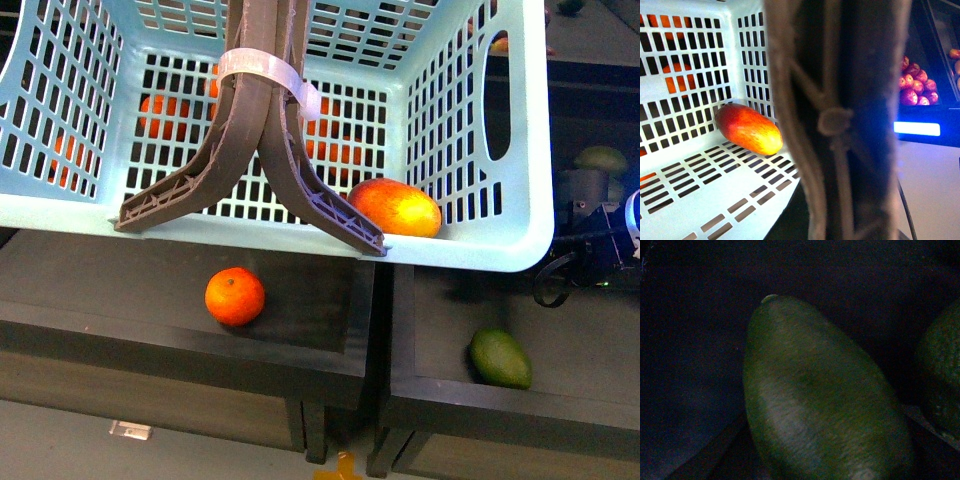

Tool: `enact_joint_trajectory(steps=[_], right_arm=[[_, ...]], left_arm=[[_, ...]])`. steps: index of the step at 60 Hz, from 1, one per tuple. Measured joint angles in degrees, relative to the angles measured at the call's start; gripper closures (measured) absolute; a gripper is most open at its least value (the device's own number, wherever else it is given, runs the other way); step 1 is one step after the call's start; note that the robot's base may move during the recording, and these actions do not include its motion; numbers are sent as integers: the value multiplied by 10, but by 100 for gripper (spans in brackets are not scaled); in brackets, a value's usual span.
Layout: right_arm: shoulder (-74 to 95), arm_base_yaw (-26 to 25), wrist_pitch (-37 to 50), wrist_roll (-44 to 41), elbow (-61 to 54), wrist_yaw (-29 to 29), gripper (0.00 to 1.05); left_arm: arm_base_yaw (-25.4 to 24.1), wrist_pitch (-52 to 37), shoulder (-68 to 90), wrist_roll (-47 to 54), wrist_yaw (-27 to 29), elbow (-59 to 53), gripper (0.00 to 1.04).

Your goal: Pick mango and avocado into basket

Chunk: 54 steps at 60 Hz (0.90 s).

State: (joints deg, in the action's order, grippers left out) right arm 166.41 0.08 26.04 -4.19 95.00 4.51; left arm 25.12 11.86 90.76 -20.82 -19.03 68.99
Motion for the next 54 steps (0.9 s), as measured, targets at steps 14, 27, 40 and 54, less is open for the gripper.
enact_joint_trajectory(steps=[14,27,40,54], right_arm=[[0,0,10,3,0,-2,47],[-21,-6,37,14,-39,6,47],[-95,-25,66,35,-108,13,47],[-227,-56,89,54,-184,27,47]], left_arm=[[0,0,0,0,0,0,99],[0,0,0,0,0,0,99],[0,0,0,0,0,0,99],[0,0,0,0,0,0,99]])
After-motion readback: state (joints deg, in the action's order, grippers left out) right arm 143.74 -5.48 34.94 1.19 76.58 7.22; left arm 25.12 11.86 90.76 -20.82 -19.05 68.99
